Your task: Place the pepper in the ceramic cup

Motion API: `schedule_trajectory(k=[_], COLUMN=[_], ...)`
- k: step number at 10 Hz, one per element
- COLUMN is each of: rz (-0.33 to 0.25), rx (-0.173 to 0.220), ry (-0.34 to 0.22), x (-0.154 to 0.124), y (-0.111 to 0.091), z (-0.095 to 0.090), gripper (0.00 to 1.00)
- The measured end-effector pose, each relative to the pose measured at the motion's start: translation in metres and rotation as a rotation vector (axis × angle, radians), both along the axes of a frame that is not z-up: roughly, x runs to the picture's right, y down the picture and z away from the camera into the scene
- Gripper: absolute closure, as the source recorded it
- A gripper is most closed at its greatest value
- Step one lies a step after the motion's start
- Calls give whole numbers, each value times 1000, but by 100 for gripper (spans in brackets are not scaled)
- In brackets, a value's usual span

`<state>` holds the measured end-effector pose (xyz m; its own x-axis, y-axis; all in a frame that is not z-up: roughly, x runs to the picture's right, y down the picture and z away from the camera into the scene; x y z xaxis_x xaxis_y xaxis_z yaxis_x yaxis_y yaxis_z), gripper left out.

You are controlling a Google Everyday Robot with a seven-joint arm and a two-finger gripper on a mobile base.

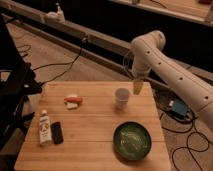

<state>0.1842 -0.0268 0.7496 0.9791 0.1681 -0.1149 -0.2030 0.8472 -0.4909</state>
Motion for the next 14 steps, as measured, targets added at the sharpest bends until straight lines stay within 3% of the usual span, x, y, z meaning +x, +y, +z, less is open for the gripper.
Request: schedule_trajectory(k=[11, 14], rz=[0, 69], rx=[0, 66], ry=[1, -33], x=[0, -7], y=[0, -16], z=[0, 3], gripper=[23, 23])
